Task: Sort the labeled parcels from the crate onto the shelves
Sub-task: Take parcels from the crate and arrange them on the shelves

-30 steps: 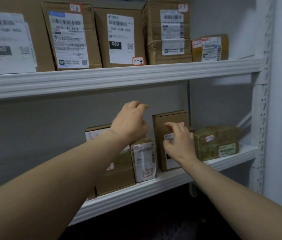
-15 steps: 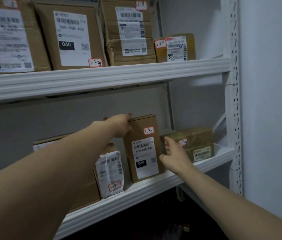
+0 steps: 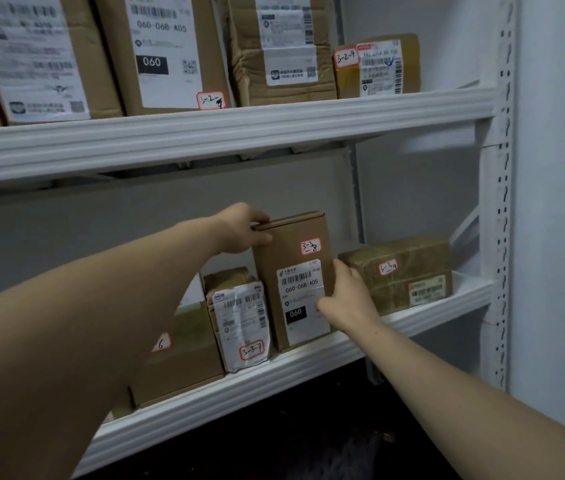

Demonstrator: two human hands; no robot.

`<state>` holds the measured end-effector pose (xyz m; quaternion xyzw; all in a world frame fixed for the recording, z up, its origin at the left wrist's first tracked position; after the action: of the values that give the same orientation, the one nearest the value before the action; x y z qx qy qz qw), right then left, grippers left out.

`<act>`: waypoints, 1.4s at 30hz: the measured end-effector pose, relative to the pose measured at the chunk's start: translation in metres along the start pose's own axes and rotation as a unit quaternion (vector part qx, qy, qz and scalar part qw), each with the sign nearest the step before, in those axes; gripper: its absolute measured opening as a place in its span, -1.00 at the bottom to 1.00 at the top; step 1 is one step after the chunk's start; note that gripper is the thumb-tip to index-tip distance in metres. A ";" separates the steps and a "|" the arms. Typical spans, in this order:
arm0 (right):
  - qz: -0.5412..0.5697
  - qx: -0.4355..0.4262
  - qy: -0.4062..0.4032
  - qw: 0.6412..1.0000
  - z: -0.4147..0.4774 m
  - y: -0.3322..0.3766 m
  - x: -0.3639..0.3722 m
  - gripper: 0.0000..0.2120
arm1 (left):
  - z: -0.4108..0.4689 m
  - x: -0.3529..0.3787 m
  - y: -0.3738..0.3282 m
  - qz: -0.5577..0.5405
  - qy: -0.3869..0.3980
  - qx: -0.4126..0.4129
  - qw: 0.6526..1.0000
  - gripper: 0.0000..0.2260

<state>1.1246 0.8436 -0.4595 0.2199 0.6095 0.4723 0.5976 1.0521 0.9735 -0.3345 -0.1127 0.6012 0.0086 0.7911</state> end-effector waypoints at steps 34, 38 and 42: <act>0.051 -0.034 0.036 0.997 0.012 -0.038 0.014 -0.48 | 0.028 0.010 0.004 -0.032 -0.021 -0.071 0.997 -0.51; 0.028 -0.026 0.034 0.999 0.012 -0.039 0.020 -0.46 | 0.024 0.006 -0.001 0.009 -0.020 -0.034 0.999 -0.51; 0.015 -0.033 0.034 0.999 0.005 -0.035 0.024 -0.50 | 0.016 0.002 -0.006 0.021 -0.018 -0.010 1.000 -0.54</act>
<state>1.1353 0.8490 -0.5005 0.1929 0.6103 0.5086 0.5759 1.0686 0.9708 -0.3319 -0.1080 0.5889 0.0336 0.8002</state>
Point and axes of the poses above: each hand's wrist, its own z-axis towards the middle knuckle, its own x-axis out of the palm, y = z × x, the point moved 9 cm from there along z, towards the middle knuckle, and after that the axes turned 9 degrees about x, right-handed, at the moved point
